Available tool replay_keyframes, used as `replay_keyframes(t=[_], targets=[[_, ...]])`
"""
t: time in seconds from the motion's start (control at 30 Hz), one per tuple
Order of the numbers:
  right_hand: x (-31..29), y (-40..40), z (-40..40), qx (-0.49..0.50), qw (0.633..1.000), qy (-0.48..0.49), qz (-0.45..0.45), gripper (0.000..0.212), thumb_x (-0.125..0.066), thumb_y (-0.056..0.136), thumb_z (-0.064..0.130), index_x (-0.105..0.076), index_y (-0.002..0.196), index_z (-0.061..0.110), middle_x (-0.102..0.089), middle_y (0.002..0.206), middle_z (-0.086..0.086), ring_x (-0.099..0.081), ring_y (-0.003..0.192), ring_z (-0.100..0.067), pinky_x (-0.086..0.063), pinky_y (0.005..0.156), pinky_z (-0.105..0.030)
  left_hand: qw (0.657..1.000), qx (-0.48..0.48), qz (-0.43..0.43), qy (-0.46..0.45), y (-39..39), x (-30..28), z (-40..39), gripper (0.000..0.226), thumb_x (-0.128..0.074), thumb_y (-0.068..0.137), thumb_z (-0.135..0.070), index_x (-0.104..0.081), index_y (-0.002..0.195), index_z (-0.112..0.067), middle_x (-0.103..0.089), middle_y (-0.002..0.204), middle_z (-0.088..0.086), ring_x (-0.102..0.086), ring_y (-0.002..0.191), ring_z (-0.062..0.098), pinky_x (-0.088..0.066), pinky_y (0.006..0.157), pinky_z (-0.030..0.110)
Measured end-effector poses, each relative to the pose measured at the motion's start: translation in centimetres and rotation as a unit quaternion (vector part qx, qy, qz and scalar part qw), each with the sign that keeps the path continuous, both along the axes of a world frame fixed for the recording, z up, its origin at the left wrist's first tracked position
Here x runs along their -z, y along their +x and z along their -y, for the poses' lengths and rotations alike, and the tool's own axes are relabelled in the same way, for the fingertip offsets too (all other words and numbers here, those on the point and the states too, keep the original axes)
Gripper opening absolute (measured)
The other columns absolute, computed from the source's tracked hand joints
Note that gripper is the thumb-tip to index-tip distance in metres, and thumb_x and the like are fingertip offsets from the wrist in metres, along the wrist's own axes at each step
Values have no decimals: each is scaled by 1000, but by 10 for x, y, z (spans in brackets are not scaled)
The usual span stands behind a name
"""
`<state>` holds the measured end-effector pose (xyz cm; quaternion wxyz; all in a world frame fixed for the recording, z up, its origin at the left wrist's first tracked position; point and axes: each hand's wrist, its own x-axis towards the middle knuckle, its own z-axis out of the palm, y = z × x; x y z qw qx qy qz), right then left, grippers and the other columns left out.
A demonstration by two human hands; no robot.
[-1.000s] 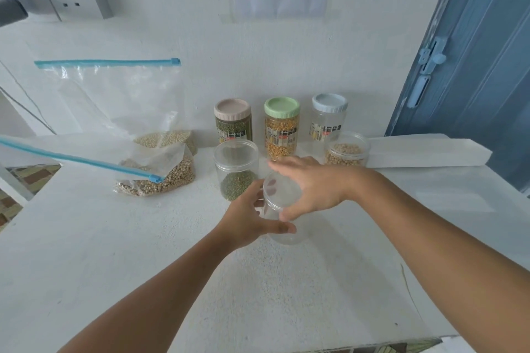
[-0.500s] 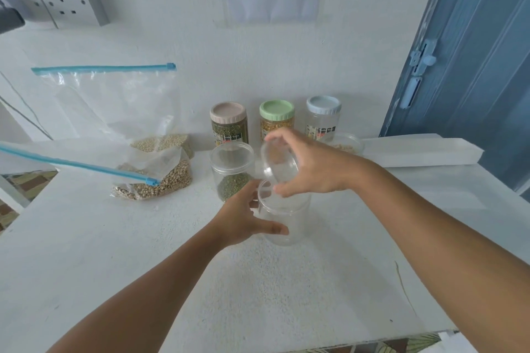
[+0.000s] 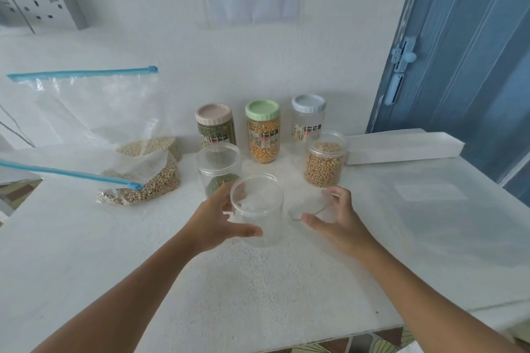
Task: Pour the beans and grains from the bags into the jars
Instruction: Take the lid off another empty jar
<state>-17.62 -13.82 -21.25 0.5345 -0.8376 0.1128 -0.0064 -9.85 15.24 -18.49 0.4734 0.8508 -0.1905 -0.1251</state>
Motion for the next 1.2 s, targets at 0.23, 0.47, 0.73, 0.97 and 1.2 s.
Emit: replay_keyframes(t=[0.23,0.47,0.73,0.97,1.2], targets=[[-1,-12,0,-38,971,-233,-27,90,-71,86,63,-25,153,23,-37,156,6,-28,146,-17,-3,128,-46,1000,-7,-22,-3,-6,-3,1,108,-102,50,-54,-47,142,-49,-63,136,-22,-61,125,8,-49,111,45],[-7,-7,3,-28,981,-191,-17,95,-69,86,67,-26,160,27,-33,160,3,-26,150,-22,-20,125,-44,998,31,-58,16,-20,-21,2,111,-98,65,-38,-26,149,-48,-45,139,-29,-50,132,9,-44,101,21],[-99,29,-53,-99,946,-269,153,76,-53,97,64,-29,161,30,-16,171,0,-10,157,-15,-13,126,-40,931,-74,42,356,-49,-58,-78,122,-52,71,-93,-6,166,-31,-29,167,0,-34,150,22,-39,117,43],[-142,58,-161,-257,862,-427,94,95,-39,91,82,-17,164,26,-13,172,-11,-9,159,-26,-17,127,-49,838,-163,122,506,-68,-74,-143,116,-25,77,-98,-4,165,-25,-27,167,4,-34,147,27,-43,109,45],[-133,70,-227,-287,837,-446,134,94,-55,90,74,-17,163,27,-25,167,-10,-20,155,-30,-28,122,-51,863,-268,109,414,-53,-80,-210,99,-41,86,-86,-24,160,-24,-43,154,11,-42,141,34,-44,107,51]])
